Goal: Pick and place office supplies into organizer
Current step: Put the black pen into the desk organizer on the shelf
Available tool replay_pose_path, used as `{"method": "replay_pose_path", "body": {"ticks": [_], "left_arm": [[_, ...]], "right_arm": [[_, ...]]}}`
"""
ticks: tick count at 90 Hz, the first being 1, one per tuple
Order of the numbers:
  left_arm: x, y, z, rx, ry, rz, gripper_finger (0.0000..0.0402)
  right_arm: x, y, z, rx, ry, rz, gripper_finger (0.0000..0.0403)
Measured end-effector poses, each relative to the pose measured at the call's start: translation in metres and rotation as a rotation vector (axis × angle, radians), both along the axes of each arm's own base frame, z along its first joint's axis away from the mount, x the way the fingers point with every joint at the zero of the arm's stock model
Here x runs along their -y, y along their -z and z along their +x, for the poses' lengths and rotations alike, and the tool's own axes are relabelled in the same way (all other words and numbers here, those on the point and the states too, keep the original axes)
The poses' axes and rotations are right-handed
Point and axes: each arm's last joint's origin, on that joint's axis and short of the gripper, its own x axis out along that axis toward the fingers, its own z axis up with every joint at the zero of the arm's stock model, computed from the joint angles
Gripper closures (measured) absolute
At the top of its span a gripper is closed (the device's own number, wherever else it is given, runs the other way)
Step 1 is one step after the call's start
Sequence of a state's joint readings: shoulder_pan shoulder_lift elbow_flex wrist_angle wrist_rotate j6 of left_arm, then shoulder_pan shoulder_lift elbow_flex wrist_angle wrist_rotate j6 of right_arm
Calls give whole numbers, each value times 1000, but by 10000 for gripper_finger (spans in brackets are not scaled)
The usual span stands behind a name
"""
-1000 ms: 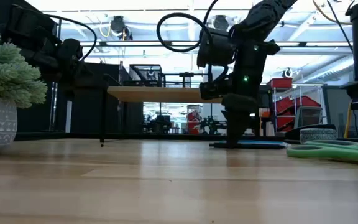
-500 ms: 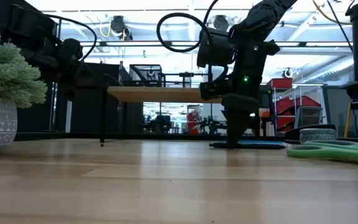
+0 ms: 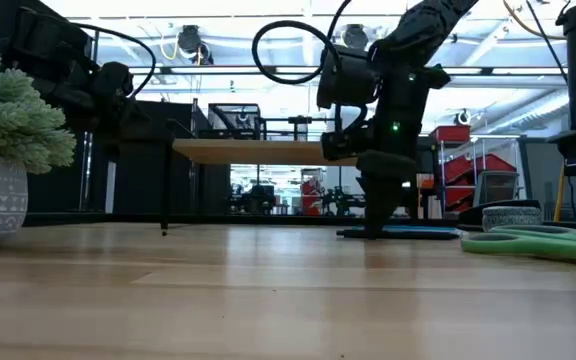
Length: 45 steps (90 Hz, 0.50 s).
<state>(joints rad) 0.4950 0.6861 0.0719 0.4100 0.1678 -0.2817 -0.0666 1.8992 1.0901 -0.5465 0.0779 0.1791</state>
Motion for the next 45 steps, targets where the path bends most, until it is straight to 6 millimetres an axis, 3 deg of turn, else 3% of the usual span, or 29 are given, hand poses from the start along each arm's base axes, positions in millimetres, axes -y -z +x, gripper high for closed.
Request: {"method": "replay_pose_path", "body": {"ticks": [22,45], "left_arm": [[0,0,0,0,0,0,391],[0,0,0,0,0,0,391]], "right_arm": [[-1,0,0,-1,-10,9,384],[-1,0,0,1,-10,5,382]]}}
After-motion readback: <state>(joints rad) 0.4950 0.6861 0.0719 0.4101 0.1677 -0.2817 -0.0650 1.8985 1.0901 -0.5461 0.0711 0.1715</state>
